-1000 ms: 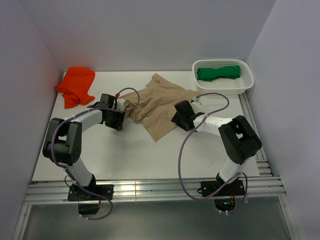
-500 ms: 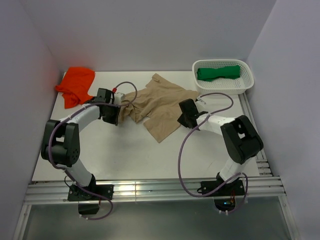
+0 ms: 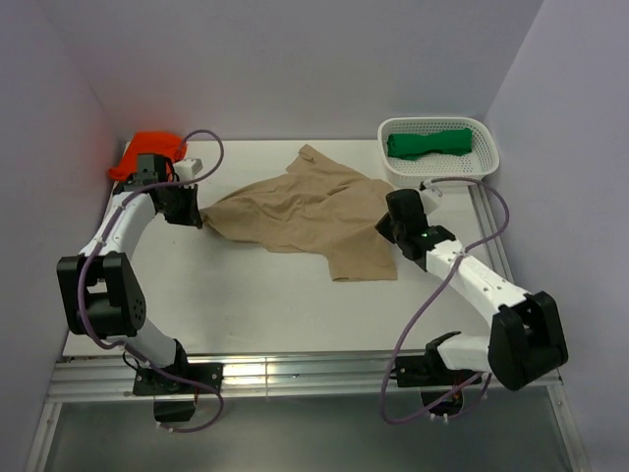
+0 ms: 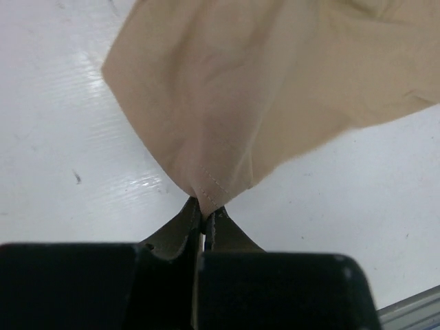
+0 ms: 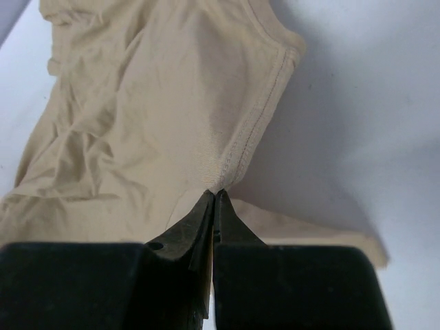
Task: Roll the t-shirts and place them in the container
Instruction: Flatten the tshirt
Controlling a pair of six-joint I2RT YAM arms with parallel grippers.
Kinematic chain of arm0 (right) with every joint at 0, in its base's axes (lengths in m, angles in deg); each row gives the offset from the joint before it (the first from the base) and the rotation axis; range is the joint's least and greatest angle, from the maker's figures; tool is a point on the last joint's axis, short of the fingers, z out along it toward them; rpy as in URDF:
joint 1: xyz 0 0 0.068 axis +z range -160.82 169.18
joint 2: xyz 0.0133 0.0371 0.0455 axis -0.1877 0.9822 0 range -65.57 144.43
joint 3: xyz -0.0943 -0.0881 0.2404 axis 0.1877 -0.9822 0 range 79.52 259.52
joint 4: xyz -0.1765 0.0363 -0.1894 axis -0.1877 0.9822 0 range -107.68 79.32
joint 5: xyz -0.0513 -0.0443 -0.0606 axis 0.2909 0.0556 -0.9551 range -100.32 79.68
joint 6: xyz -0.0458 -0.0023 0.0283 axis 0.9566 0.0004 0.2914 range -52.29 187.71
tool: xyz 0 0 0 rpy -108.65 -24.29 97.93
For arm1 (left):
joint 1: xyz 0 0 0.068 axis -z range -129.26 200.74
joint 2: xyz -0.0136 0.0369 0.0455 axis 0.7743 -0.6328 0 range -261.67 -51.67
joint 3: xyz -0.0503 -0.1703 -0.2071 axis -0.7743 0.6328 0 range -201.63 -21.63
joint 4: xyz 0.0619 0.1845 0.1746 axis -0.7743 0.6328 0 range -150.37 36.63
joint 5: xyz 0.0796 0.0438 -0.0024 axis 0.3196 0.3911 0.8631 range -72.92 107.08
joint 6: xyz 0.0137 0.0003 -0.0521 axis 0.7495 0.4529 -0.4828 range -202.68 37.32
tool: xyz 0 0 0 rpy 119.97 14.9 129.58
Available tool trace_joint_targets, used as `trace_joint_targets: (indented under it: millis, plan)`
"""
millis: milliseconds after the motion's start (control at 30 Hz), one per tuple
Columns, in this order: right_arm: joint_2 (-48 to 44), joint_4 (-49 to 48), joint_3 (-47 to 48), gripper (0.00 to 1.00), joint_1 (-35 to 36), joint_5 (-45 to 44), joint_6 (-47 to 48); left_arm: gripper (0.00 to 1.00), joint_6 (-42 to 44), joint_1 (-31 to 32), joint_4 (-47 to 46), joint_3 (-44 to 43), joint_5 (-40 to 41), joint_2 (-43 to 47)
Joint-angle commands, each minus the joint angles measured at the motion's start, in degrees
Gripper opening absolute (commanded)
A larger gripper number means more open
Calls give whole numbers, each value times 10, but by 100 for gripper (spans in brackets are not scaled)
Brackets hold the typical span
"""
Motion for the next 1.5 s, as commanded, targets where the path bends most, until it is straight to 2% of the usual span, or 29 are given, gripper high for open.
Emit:
trace_joint_targets:
  millis: [0,267,667,867,1000,1100,1267,1467]
  plan:
    - [-63,52,17,0,-13,-33,28,0,23,-26,45,-55,-53,10]
    - [-155,143,112,0,-59,-42,89,0,32,-51,86,-122,-76,22]
    - [-147,237,377,0,-83,-43,169,0,30,-91,164,-285,-149,80]
    - [-174,235,459,0,-84,-27,202,0,1,-108,120,-294,-159,179]
    - [-199,216,497,0,-84,-5,221,0,-31,-110,41,-272,-117,268]
    - [-203,216,539,0,-83,7,231,0,-45,-110,31,-289,-82,291]
    - [-170,222,602,0,-84,35,241,0,-50,-110,53,-322,-64,272]
    - [-99,196,603,0,-83,77,234,0,-34,-110,154,-400,-112,132]
